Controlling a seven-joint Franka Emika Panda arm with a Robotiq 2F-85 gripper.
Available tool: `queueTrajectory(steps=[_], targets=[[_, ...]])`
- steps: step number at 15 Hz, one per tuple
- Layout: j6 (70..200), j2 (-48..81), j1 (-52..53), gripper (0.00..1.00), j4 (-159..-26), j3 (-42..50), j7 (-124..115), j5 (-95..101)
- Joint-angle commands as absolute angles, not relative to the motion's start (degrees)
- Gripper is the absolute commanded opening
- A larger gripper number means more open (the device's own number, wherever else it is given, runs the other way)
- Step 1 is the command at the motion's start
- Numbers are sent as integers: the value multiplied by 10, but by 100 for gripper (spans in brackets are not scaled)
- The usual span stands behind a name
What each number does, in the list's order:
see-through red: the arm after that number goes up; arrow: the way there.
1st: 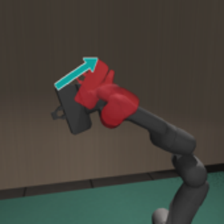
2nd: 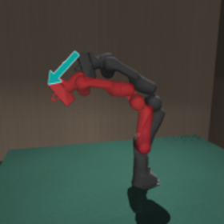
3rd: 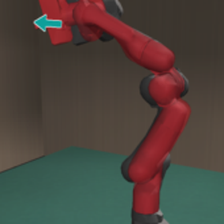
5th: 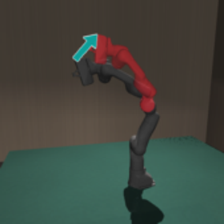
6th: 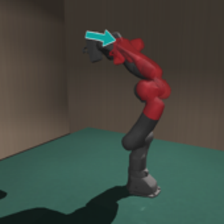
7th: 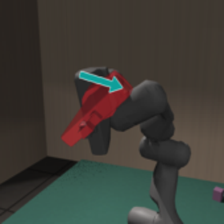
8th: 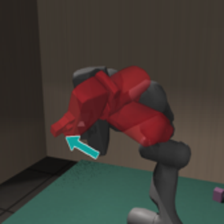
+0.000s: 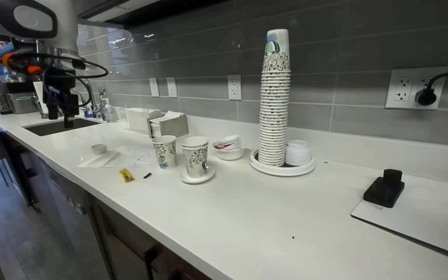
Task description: Move the tea cup to the left of the white bowl
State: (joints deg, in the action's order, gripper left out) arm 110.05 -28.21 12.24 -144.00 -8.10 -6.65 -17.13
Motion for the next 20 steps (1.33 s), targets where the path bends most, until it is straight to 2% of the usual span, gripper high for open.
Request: queueTrajectory(steps=[1, 5, 13, 20], targets=[[1099, -282, 116, 100, -1439, -86, -64, -174], [1148, -248, 127, 100, -1436, -114, -81, -180], [1392, -46, 123, 100, -1378, -224, -216, -43], [1364, 119, 165, 100, -1224, -192, -289, 91]])
